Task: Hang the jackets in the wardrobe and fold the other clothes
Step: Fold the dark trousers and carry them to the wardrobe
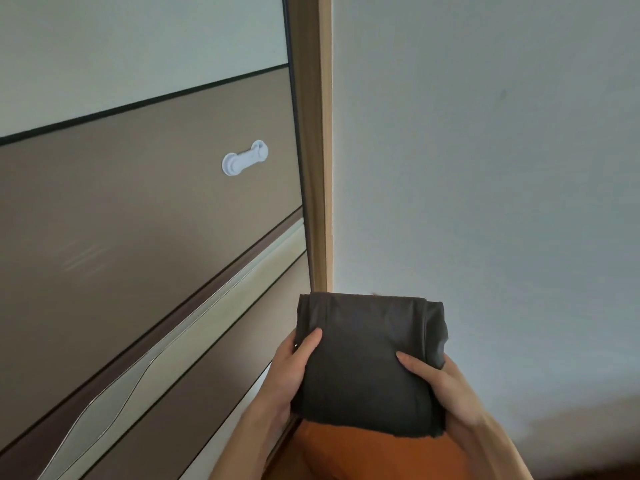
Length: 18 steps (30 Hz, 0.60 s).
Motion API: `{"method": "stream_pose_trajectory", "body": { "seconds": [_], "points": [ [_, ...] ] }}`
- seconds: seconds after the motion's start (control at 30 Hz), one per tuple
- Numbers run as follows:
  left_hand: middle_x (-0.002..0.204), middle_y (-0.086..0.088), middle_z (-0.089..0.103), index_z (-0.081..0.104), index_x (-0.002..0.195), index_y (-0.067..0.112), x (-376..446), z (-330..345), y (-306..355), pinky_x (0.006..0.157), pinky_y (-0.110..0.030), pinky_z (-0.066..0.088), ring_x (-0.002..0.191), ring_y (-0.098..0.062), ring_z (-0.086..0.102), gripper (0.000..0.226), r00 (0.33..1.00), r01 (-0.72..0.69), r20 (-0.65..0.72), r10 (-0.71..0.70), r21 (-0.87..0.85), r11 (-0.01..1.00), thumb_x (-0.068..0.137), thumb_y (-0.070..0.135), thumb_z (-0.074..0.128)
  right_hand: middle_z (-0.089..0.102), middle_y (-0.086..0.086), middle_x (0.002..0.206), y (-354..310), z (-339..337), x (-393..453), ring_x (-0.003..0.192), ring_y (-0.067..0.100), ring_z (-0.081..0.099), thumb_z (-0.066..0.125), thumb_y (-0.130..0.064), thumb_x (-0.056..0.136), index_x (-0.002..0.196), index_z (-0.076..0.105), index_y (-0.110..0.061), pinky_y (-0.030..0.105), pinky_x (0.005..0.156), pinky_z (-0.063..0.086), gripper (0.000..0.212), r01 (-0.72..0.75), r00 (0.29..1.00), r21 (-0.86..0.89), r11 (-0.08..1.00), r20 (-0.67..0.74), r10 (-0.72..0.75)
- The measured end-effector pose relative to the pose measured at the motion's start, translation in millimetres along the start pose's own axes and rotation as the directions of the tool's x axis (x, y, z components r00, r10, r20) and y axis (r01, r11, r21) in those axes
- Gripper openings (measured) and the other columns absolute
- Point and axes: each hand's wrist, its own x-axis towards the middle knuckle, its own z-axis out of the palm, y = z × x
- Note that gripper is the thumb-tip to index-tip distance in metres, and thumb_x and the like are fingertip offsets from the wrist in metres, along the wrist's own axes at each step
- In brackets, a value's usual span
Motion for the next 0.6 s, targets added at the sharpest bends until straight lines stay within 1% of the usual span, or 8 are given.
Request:
{"method": "stream_pose_trajectory", "body": {
  "seconds": [0.13, 0.23, 0.33, 0.43, 0.47, 0.5, 0.53, 0.6],
  "points": [
    [0.114, 0.010, 0.077, 0.067, 0.126, 0.034, 22.1, 4.1, 20.5, 0.086, -0.033, 0.061, 0.106, -0.013, 0.073, 0.033, 0.999, -0.036, 0.016, 0.036, 0.017, 0.999, 0.105, 0.051, 0.047, 0.077, 0.012, 0.117, -18.3, -2.2, 25.1, 0.107, 0.034, 0.075, 0.092, -0.024, 0.074, 0.129, 0.065, -0.010, 0.053, 0.100, 0.056, 0.063, -0.002, 1.000, 0.042, 0.999, 0.018, 0.001],
    [0.113, 0.008, 0.077, 0.071, 0.119, 0.034, 46.6, 10.6, 40.2, 0.095, -0.038, 0.058, 0.109, -0.014, 0.071, 0.043, 0.999, -0.040, 0.005, 0.039, 0.063, 0.997, 0.107, 0.056, 0.036, 0.078, 0.013, 0.115, -34.9, -2.4, 44.2, 0.104, 0.033, 0.076, 0.083, -0.020, 0.082, 0.127, 0.067, -0.009, 0.050, 0.098, 0.056, 0.049, 0.026, 1.000, 0.083, 0.996, 0.015, -0.027],
    [0.109, 0.007, 0.075, 0.070, 0.109, 0.029, 79.3, 15.1, 59.5, 0.083, -0.030, 0.057, 0.105, -0.012, 0.069, 0.039, 0.992, -0.103, -0.054, 0.114, 0.180, 0.978, 0.112, 0.044, 0.034, 0.077, 0.012, 0.116, -43.1, -3.2, 63.5, 0.105, 0.033, 0.075, 0.079, -0.021, 0.085, 0.130, 0.066, -0.011, 0.046, 0.095, 0.056, 0.048, 0.022, 1.000, 0.145, 0.989, -0.008, -0.021],
    [0.110, 0.007, 0.074, 0.066, 0.112, 0.031, 116.8, 10.4, 72.0, 0.076, -0.026, 0.059, 0.097, -0.009, 0.071, 0.028, 0.966, -0.220, -0.050, 0.253, 0.348, 0.911, 0.113, 0.033, 0.038, 0.077, 0.012, 0.116, -50.7, -2.7, 78.2, 0.105, 0.034, 0.075, 0.078, -0.019, 0.086, 0.131, 0.065, -0.012, 0.046, 0.095, 0.056, 0.047, 0.035, 0.999, 0.207, 0.978, -0.041, -0.027],
    [0.111, 0.009, 0.074, 0.064, 0.114, 0.033, 131.5, 7.0, 74.0, 0.081, -0.029, 0.061, 0.098, -0.007, 0.071, 0.024, 0.945, -0.276, -0.033, 0.324, 0.448, 0.850, 0.112, 0.032, 0.041, 0.078, 0.012, 0.115, -54.9, -2.5, 82.4, 0.104, 0.033, 0.076, 0.077, -0.018, 0.087, 0.130, 0.066, -0.012, 0.045, 0.095, 0.055, 0.045, 0.043, 0.998, 0.218, 0.975, -0.047, -0.033],
    [0.112, 0.013, 0.073, 0.063, 0.118, 0.035, 146.4, 3.6, 76.3, 0.088, -0.033, 0.060, 0.100, -0.005, 0.070, 0.021, 0.914, -0.330, 0.002, 0.405, 0.583, 0.742, 0.111, 0.032, 0.043, 0.078, 0.012, 0.115, -58.8, -2.3, 85.6, 0.104, 0.033, 0.076, 0.076, -0.017, 0.088, 0.129, 0.066, -0.012, 0.046, 0.095, 0.055, 0.043, 0.047, 0.998, 0.219, 0.975, -0.059, -0.035],
    [0.114, 0.015, 0.071, 0.062, 0.122, 0.035, 161.1, 0.7, 79.5, 0.093, -0.033, 0.058, 0.103, -0.005, 0.068, 0.022, 0.876, -0.365, 0.055, 0.479, 0.724, 0.585, 0.110, 0.032, 0.045, 0.078, 0.012, 0.114, -61.3, -3.4, 89.7, 0.103, 0.033, 0.076, 0.076, -0.016, 0.088, 0.128, 0.066, -0.013, 0.046, 0.095, 0.055, 0.041, 0.054, 0.997, 0.220, 0.974, -0.067, -0.040],
    [0.121, 0.010, 0.068, 0.063, 0.128, 0.028, 186.1, -3.5, 89.7, 0.104, -0.030, 0.050, 0.115, -0.010, 0.062, 0.024, 0.773, -0.428, 0.255, 0.581, 0.886, 0.180, 0.108, 0.028, 0.049, 0.078, 0.012, 0.114, -65.4, -6.0, 95.8, 0.103, 0.034, 0.076, 0.076, -0.016, 0.089, 0.127, 0.067, -0.013, 0.049, 0.097, 0.055, 0.040, 0.056, 0.996, 0.227, 0.972, -0.076, -0.039]
  ]
}}
